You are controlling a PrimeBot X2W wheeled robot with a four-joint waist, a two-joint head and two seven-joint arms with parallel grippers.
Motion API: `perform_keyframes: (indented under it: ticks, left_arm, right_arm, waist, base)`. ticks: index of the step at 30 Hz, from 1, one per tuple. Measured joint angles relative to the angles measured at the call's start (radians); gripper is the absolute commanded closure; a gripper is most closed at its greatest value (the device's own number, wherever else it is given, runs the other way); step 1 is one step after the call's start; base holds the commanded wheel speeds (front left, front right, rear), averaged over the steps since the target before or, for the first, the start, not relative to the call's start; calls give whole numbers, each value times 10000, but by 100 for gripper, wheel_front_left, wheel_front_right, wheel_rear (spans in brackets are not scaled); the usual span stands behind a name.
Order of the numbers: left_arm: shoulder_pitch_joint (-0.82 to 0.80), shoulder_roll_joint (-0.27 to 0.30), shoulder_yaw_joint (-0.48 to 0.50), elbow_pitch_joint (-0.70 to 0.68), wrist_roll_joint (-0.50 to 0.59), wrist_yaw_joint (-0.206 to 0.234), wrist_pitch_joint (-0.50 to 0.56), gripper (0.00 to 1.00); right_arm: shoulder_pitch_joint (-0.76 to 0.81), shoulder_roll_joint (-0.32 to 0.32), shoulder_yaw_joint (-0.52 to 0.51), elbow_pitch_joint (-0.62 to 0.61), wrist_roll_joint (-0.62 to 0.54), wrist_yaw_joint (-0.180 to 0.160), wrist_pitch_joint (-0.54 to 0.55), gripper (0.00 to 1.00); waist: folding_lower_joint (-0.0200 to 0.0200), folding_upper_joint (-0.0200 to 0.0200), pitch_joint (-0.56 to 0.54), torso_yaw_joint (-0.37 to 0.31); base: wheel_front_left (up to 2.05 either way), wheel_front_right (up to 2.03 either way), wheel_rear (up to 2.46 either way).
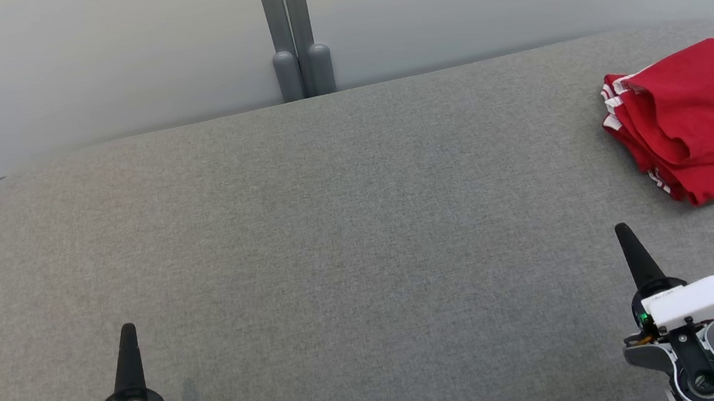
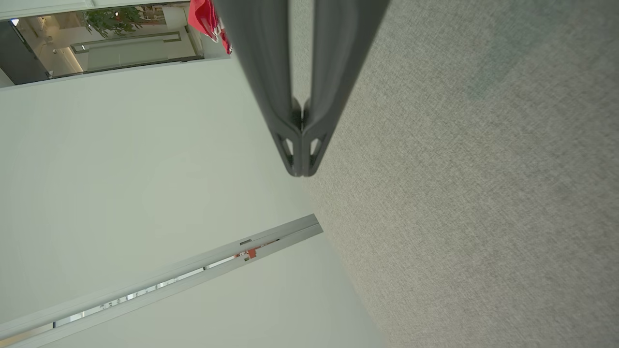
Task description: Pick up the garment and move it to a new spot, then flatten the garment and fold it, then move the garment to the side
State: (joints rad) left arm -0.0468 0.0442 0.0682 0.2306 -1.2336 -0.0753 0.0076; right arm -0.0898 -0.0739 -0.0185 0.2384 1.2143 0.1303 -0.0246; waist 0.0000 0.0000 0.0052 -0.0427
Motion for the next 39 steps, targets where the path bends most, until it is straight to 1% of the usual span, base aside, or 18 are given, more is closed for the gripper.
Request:
perform_keyframes:
  ticks: [20, 39]
  left_arm:
    - [-229, 8, 199, 56, -1563, -221, 445, 100]
    - [-396, 17, 343, 113, -2894, -408, 825, 100]
  right_arm:
    - [-39, 2, -270, 13, 1801, 0, 499, 100]
    - [-77, 13, -504, 25, 3241, 0, 895, 100]
  waist:
    - [0, 0, -8, 161]
    - [0, 0, -15, 313]
  base:
    - [0, 0, 0]
    - [0, 0, 0]
